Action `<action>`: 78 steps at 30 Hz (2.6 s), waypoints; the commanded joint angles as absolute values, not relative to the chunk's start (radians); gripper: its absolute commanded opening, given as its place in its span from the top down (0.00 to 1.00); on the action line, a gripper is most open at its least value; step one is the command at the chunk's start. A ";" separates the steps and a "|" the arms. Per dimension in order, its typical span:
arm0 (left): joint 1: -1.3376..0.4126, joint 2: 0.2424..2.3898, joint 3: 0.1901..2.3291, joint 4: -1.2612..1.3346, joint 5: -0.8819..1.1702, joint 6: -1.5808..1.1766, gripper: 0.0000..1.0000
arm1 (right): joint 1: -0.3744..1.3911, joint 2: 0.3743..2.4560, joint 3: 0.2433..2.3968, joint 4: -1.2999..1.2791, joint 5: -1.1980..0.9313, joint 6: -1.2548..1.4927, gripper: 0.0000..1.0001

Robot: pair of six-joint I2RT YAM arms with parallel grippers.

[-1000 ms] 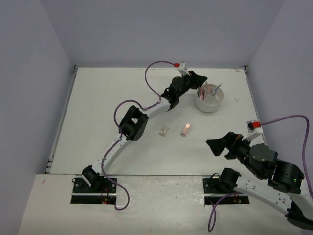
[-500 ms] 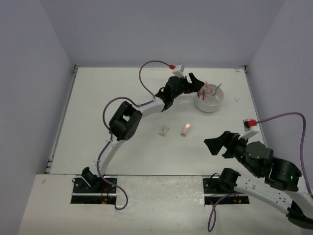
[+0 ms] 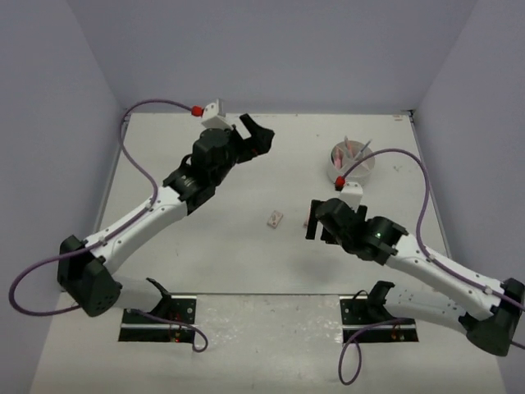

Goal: Sort the stationery into containers
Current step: Pick up the stationery from the center of the board, then place the stationery in the storage box.

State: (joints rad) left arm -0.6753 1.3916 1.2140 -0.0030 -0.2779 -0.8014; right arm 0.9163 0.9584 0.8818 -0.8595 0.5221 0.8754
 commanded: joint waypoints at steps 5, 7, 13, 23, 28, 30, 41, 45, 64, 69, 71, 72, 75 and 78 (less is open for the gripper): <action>-0.680 1.005 0.824 -0.285 -0.301 -0.821 0.00 | 0.726 1.359 0.951 -0.591 0.341 0.819 0.19; -0.680 0.944 0.790 -0.312 -0.287 -0.816 0.00 | 0.707 1.415 0.962 -0.584 0.333 0.818 0.26; -0.680 0.816 0.720 -0.351 -0.265 -0.788 0.00 | 0.688 1.564 1.007 -0.544 0.328 0.834 0.37; -0.680 0.854 0.682 -0.316 -0.199 -0.765 0.00 | 0.641 1.702 1.007 -0.488 0.347 0.834 0.45; -0.680 0.854 0.660 -0.281 -0.164 -0.757 0.00 | 0.634 1.745 1.005 -0.423 0.333 0.791 0.55; -0.680 0.847 0.653 -0.267 -0.154 -0.751 0.00 | 0.633 1.759 1.009 -0.410 0.323 0.757 0.65; -0.680 0.883 0.602 -0.064 0.077 -0.733 0.00 | 0.649 1.324 0.725 -0.166 0.126 0.568 1.00; -0.681 0.929 0.565 0.225 0.326 -0.773 0.00 | 0.650 1.101 0.661 -0.175 -0.186 0.542 1.00; -0.868 1.177 0.603 0.885 0.725 -0.837 0.27 | 0.650 0.546 0.578 -0.186 -0.793 0.484 1.00; -0.884 1.186 0.603 0.920 0.735 -0.870 0.39 | 0.650 0.543 0.581 -0.183 -0.790 0.486 1.00; -0.895 1.190 0.609 0.922 0.733 -0.871 0.39 | 0.650 0.550 0.587 -0.184 -0.784 0.486 1.00; -0.903 1.196 0.615 0.919 0.731 -0.869 0.40 | 0.650 0.555 0.589 -0.185 -0.784 0.486 1.00; -0.923 1.223 0.638 0.894 0.729 -0.857 0.45 | 0.650 0.561 0.603 -0.192 -0.787 0.486 1.00; -0.933 1.253 0.654 0.881 0.727 -0.856 0.50 | 0.650 0.557 0.614 -0.196 -0.788 0.485 1.00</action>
State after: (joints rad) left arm -0.9147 1.2257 0.6004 0.8506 0.7066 -0.8539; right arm 0.6495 0.5562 0.5684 -0.2065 -0.7601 0.4961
